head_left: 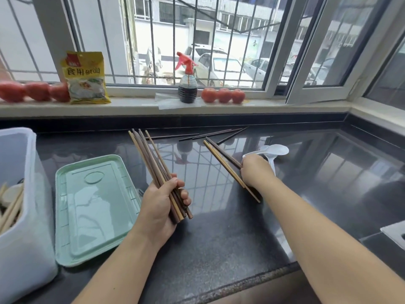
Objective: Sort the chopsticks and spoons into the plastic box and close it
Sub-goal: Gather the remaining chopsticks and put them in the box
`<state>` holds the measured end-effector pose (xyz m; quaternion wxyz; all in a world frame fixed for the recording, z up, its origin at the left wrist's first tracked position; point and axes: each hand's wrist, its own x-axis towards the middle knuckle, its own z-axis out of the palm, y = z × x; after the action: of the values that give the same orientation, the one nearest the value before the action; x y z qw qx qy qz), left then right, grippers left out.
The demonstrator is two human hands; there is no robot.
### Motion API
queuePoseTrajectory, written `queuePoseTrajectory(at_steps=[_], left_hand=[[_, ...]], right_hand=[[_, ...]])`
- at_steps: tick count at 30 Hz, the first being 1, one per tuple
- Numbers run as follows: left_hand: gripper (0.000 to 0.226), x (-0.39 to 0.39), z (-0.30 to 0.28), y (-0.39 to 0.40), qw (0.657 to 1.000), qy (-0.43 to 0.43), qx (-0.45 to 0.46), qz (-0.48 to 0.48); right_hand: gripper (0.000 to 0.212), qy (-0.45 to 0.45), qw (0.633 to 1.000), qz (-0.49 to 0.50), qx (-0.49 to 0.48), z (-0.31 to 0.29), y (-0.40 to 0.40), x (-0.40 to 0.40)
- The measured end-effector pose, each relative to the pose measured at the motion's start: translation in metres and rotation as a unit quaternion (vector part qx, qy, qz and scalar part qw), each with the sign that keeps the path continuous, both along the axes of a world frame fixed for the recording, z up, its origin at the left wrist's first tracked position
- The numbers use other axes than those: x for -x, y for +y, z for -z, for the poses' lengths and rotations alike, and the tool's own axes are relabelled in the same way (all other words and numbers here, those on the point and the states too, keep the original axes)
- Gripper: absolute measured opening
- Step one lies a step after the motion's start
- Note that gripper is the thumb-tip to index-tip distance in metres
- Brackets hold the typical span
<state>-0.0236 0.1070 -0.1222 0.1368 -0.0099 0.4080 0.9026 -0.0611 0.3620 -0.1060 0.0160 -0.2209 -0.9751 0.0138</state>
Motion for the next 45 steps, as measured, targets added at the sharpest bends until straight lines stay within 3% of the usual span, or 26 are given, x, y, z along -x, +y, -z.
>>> queuePoseTrajectory(at_steps=[9, 13, 16, 17, 19, 21, 23, 28, 33, 35, 38, 40, 42, 44, 45], left_hand=[[0.013, -0.001, 0.001, 0.000, 0.999, -0.016, 0.012, 0.030], [0.012, -0.006, -0.004, -0.002, 0.999, -0.023, 0.021, 0.044], [0.013, -0.010, -0.008, -0.005, 0.998, -0.028, 0.019, 0.049], [0.013, -0.011, -0.010, -0.005, 0.998, -0.029, 0.011, 0.054], [0.014, -0.013, -0.011, -0.005, 0.998, -0.029, -0.005, 0.060], [0.016, -0.014, -0.012, -0.005, 0.998, -0.022, -0.010, 0.063], [0.017, -0.015, -0.012, -0.004, 0.997, -0.009, -0.014, 0.070], [0.024, -0.016, -0.006, -0.003, 0.997, 0.012, 0.004, 0.082], [0.013, -0.013, -0.006, -0.005, 0.997, 0.056, 0.010, 0.053], [0.007, -0.010, -0.004, -0.010, 0.982, 0.164, 0.083, -0.037], [0.010, -0.008, -0.002, -0.016, 0.903, 0.327, 0.251, -0.119], [0.013, -0.011, 0.001, -0.011, 0.867, 0.346, 0.340, -0.119], [0.017, -0.014, 0.005, -0.004, 0.851, 0.335, 0.387, -0.117], [0.022, -0.013, 0.008, -0.001, 0.844, 0.319, 0.417, -0.110], [0.023, -0.010, 0.010, -0.001, 0.846, 0.302, 0.426, -0.108]], right_hand=[[0.022, -0.196, 0.979, 0.049, 0.007, -0.015, 0.012, -0.053], [0.015, -0.121, 0.991, 0.058, 0.026, -0.008, 0.007, -0.074], [0.022, -0.028, 0.991, 0.073, 0.104, -0.011, 0.008, -0.089], [0.027, 0.019, 0.980, 0.080, 0.183, -0.014, 0.004, -0.097], [0.031, 0.116, 0.913, 0.061, 0.386, -0.022, -0.020, -0.114], [0.028, 0.133, 0.851, 0.000, 0.509, -0.025, -0.061, -0.126], [0.024, 0.117, 0.845, -0.050, 0.520, -0.015, -0.097, -0.126], [0.018, 0.114, 0.884, -0.097, 0.443, 0.004, -0.135, -0.115], [0.026, 0.119, 0.881, -0.140, 0.437, 0.009, -0.138, -0.113], [0.019, 0.139, 0.877, -0.155, 0.433, 0.014, -0.134, -0.120], [0.014, 0.253, 0.830, -0.102, 0.486, 0.024, -0.123, -0.131], [0.017, 0.316, 0.769, -0.033, 0.554, 0.029, -0.116, -0.129], [0.019, 0.338, 0.723, 0.016, 0.603, 0.031, -0.113, -0.126], [0.020, 0.330, 0.725, 0.010, 0.605, 0.029, -0.116, -0.125], [0.020, 0.324, 0.751, -0.008, 0.576, 0.027, -0.116, -0.124]])
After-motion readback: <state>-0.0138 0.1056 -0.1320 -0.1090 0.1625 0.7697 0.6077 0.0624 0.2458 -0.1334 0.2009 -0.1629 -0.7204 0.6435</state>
